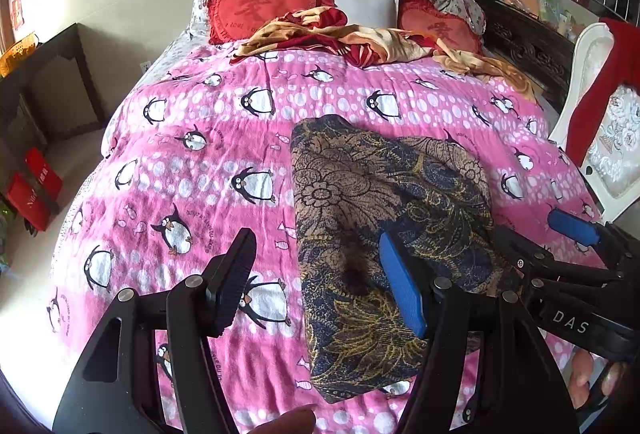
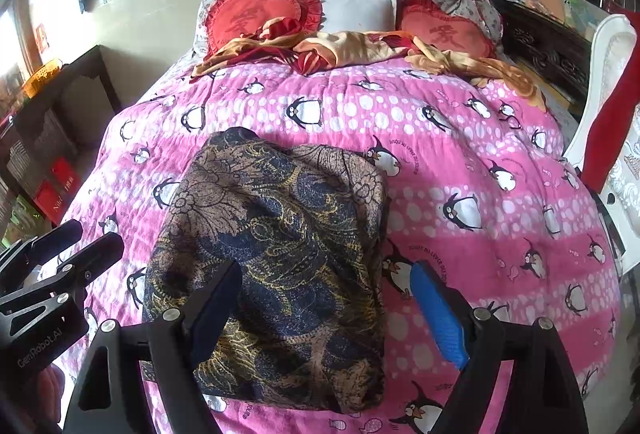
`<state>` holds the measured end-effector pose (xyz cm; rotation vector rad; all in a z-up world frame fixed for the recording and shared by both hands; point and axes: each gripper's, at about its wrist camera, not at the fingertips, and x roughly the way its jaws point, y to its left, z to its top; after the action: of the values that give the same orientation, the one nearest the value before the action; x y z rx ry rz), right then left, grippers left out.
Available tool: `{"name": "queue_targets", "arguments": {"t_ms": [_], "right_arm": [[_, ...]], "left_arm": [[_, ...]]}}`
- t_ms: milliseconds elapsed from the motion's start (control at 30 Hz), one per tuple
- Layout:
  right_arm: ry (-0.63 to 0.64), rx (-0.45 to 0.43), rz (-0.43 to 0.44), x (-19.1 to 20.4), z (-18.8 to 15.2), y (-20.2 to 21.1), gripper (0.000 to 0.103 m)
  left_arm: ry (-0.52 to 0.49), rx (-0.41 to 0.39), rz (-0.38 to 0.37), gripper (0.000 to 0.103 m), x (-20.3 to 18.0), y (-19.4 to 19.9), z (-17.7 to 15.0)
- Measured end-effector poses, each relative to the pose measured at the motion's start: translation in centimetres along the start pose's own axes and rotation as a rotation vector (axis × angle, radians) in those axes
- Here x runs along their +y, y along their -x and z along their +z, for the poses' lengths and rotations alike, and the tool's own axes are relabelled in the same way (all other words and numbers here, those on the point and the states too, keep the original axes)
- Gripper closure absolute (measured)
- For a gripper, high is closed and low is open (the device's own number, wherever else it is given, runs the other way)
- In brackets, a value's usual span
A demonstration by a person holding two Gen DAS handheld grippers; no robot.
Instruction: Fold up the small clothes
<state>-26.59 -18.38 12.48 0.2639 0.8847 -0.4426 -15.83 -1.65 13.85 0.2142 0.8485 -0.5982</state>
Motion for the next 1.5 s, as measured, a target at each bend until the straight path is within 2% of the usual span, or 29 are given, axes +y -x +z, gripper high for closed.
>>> {"name": "queue_targets", "arguments": {"t_ms": [1500], "right_arm": [[0.016,0.073,-0.006,1.0,0.1,-3.3,0.019]], "left_arm": [[0.018,0.062,-0.003,0.039,1.0,-3.0,-0.3]]}}
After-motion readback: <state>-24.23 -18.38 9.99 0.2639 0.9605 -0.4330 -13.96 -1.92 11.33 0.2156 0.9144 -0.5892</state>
